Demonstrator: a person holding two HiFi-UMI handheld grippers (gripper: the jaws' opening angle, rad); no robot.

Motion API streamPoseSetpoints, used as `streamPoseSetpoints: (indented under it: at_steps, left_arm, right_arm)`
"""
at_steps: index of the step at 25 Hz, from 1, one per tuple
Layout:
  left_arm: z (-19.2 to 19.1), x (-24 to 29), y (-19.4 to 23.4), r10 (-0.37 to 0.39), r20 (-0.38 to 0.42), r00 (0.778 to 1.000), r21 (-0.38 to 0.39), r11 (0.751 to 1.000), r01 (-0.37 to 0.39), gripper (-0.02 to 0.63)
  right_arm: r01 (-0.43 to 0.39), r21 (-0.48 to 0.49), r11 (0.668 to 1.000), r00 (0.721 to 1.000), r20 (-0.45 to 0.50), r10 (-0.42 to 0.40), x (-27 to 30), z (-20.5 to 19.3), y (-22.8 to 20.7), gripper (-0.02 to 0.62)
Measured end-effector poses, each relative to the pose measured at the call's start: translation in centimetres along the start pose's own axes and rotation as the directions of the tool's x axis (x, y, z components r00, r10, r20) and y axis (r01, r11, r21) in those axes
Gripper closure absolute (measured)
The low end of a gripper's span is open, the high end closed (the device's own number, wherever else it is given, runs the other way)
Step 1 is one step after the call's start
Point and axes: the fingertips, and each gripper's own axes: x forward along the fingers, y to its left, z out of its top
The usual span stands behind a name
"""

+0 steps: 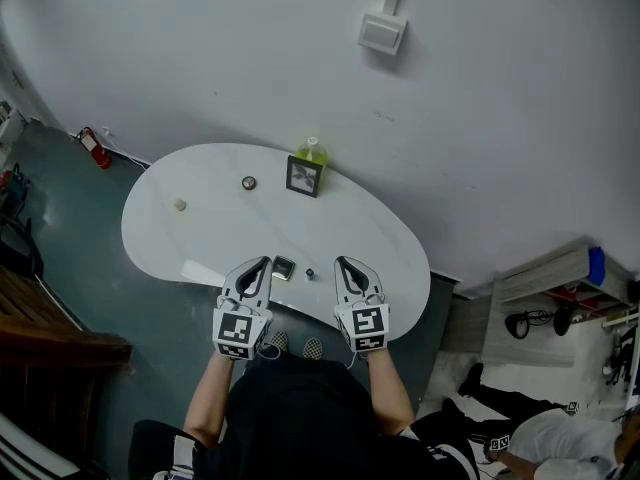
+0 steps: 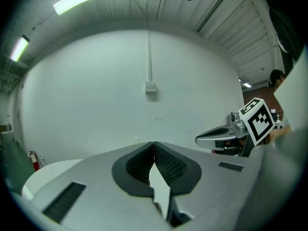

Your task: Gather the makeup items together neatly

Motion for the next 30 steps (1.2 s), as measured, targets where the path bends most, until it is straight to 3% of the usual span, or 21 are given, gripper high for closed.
streamPoseSetpoints:
  at_steps: [6,13,20,30]
  left_arm:
    - [-0.1,-0.5,1.1,0.078,-0.013,0.997,0.01,0.997,-0.077,0.586]
    - [-2.3,-3.1,5.8,0.2,-0.059,0.978,-0.025,0.979,-0.201,0.586]
    - [-3.8,-6.4,15.6,0.343,-0.096,0.934,-0.047,0.936,-0.348,0.586]
    - [-7.7,-9.5,32.3,0.385,-0.165,0.908,-0.106,0.908,-0.405,0.586]
  right_arm:
    - [-0.07,0.001,0.998,0.998,0.007,0.07,0.8,0.6,1.1,0.561]
    - [-0.223,-0.015,0.975,0.975,0.012,0.223,4.7,1.6,7.2,0.561]
    - [-0.366,-0.021,0.931,0.931,-0.007,0.365,11.4,2.5,15.1,0.561]
    - [-0.451,-0.037,0.892,0.892,-0.063,0.448,25.0,5.3,27.7,0.561]
